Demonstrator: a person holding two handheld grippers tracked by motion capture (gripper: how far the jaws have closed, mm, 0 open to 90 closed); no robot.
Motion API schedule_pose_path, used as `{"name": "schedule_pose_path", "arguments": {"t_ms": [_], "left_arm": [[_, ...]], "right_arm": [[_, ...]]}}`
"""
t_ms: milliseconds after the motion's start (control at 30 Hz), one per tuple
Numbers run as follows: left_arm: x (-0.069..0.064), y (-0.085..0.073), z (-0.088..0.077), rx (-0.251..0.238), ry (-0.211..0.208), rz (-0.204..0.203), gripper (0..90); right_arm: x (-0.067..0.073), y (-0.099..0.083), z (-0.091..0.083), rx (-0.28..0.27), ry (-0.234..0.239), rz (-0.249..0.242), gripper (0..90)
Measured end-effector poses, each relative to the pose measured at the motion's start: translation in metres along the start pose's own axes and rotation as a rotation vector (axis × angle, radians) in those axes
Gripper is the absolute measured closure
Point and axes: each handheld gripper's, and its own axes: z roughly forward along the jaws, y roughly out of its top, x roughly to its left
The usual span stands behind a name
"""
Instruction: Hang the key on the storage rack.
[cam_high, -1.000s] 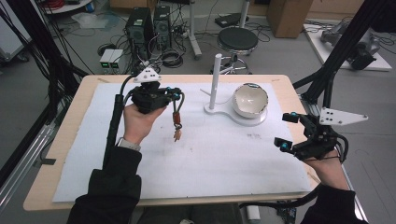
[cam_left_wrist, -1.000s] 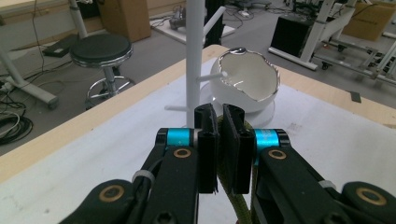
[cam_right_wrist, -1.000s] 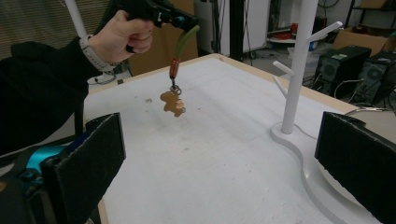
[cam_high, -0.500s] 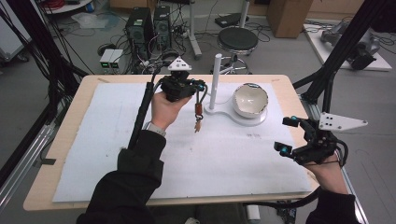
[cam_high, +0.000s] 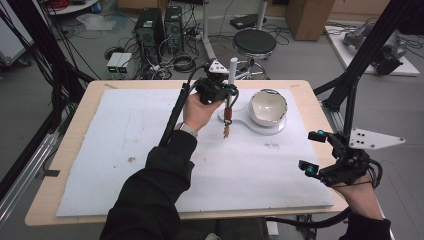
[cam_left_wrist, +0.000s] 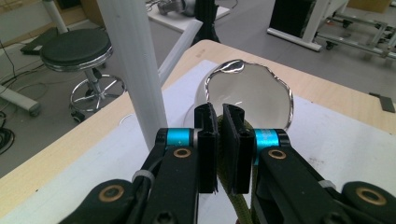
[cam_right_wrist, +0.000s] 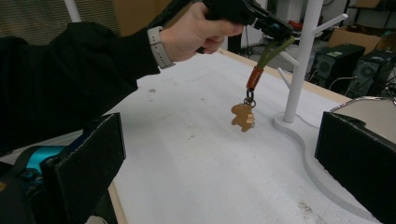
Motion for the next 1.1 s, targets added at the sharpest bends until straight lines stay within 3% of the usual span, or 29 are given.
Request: {"name": "schedule_pose_path", "arguments": {"t_ms": [200,333,467,567,633,733,767,867,1100], "left_arm": [[0.012,-0.006,0.011,0.033,0.026,-0.032,84.4],[0.018,-0.008,0.014,0.025,0.041,-0.050,84.3],[0.020,-0.010,0.017,0.030,0.034,-0.065,84.1],[0.023,-0.012,0.019,0.047,0.034,-0.106,82.4],[0.023,-0.011,0.017,0.035,0.030,-0.101,82.0],[0.024,-0.009,0.013,0.018,0.028,-0.129,61.9],[0.026,-0.009,0.012,0.011,0.011,-0.143,46.0],[0.028,-0.010,0.007,0.011,-0.038,-0.158,18.0],[0.020,-0.011,-0.017,-0.034,-0.073,-0.148,5.6]], "right_arm": [[-0.002,-0.002,-0.003,0.001,0.003,0.015,0.9],[-0.004,-0.004,0.000,0.005,0.010,0.021,0.9],[-0.005,-0.005,0.002,0.012,0.009,0.014,0.9],[-0.003,-0.005,0.003,0.023,0.013,0.027,0.9],[-0.003,-0.005,0.003,0.023,0.014,0.019,0.9],[-0.003,-0.005,0.004,0.026,0.015,0.023,0.9],[-0.003,-0.006,0.004,0.025,0.014,0.018,0.9],[-0.003,-0.006,0.005,0.029,0.013,0.018,0.9],[-0.005,-0.006,0.003,0.023,-0.005,0.019,0.9]]}}
